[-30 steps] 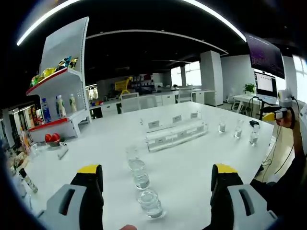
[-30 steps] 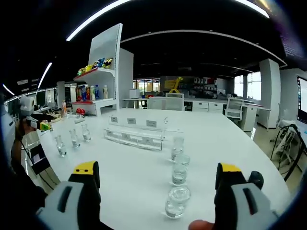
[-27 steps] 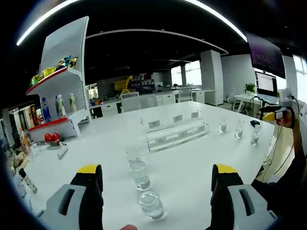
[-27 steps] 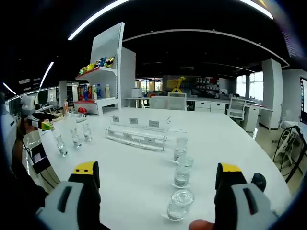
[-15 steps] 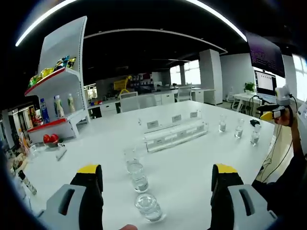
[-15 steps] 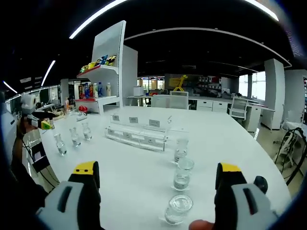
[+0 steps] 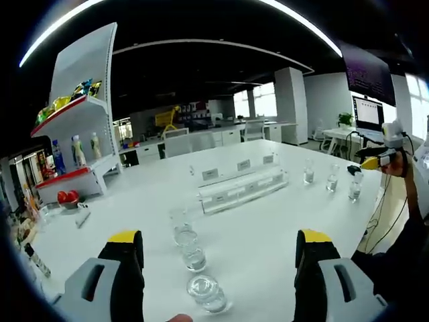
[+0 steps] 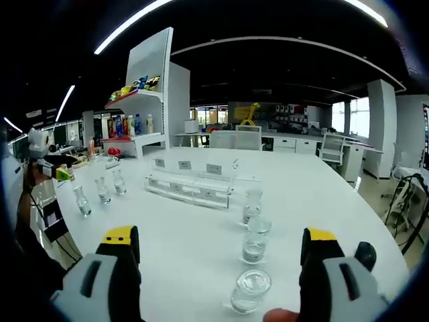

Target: Identify the label on the chemical reagent bottle, grasp the chemical reagent bottle, and place it in the designated position on the reagent rack

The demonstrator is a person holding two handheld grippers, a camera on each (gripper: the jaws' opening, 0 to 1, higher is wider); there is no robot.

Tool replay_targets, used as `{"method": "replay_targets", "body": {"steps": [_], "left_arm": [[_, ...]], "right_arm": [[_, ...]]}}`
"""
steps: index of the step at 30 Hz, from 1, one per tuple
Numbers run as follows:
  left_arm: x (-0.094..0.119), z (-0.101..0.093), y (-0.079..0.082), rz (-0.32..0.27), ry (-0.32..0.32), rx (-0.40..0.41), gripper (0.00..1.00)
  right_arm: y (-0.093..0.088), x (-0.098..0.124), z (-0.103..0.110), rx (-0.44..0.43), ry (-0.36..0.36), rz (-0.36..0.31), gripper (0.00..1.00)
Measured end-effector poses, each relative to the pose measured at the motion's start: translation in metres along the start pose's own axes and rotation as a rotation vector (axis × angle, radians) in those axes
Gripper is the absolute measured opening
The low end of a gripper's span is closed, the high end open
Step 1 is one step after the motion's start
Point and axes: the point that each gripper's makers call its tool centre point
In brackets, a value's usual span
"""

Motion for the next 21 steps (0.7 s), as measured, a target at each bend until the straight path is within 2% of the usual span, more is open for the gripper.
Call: {"method": "replay_targets", "body": {"steps": [5,21], "left_arm": [[-0.003,-0.003,0.006,-0.037,-0.016,-0.012,0.95],[-0.015,-0.006,0.003,-0.02,-0.032,-0.014,0.95]], "right_arm": [[0.0,-0.003,-0.001,0.008,-0.007,0.008,0.97],[-0.006,-0.011,-0.002,0.019,-0.012,0.031,0.96]]}}
Point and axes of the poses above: the point that each gripper's makers call its tool centre point, and the gripper's own axes: x roughly backward along the fingers, z roughly to its left, y roughly out of its top, and after that the axes turned 10 degrees about z, right-handed
